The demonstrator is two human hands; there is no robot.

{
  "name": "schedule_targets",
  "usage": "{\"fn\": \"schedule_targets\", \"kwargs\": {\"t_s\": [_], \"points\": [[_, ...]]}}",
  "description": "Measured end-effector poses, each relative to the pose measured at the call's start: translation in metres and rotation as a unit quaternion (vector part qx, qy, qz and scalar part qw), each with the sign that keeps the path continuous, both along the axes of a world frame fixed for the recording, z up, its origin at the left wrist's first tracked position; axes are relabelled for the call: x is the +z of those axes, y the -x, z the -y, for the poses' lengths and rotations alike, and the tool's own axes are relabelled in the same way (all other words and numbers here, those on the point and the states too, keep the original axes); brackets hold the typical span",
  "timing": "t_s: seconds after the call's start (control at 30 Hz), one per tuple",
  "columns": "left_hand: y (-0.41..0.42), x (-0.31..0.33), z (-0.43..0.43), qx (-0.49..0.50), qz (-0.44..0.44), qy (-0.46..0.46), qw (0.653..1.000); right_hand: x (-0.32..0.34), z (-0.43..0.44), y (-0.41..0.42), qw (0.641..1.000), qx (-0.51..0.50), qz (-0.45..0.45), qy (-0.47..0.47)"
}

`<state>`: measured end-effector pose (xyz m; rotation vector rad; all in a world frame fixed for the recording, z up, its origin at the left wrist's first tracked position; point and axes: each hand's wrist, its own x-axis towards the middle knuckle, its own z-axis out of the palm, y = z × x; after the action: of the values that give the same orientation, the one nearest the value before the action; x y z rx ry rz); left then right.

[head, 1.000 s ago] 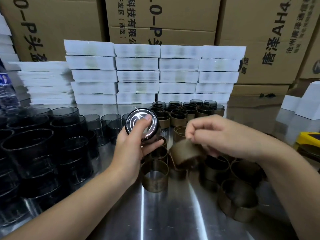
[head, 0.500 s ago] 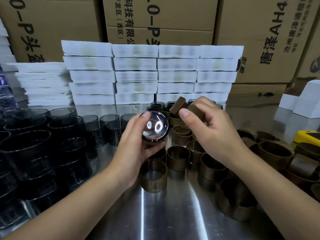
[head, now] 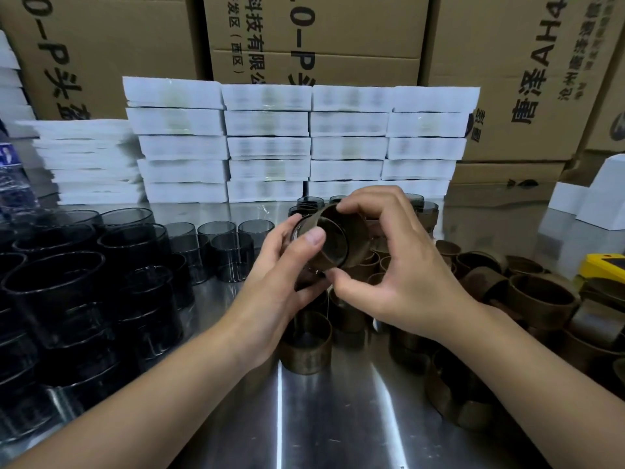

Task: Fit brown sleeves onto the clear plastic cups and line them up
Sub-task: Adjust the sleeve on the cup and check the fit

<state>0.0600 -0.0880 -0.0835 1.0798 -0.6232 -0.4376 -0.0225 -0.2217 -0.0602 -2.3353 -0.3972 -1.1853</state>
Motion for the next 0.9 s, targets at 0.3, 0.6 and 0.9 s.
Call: {"fn": "schedule_targets", "kwargs": {"t_s": [0.3,0.6,0.9], "points": [[-0.0050,-0.0020,-0.0001,-0.050,-0.002,0.014,0.999,0.0016,-0.0035,0.0031,0.996,0.029,-0.046,-0.064],[-0.0068,-0.0025,-0.0001,-0.012,-0.004,0.027,1.000,0.0044,-0.0014,-0.0005,0.966,0.074,-0.162,-0.188],[-0.0089,0.0001,-0.0030,0.026,0.034,0.021,0.999,0.0072,0.0026,-0.0004,0.944,0.131,-0.160,-0.256]]}}
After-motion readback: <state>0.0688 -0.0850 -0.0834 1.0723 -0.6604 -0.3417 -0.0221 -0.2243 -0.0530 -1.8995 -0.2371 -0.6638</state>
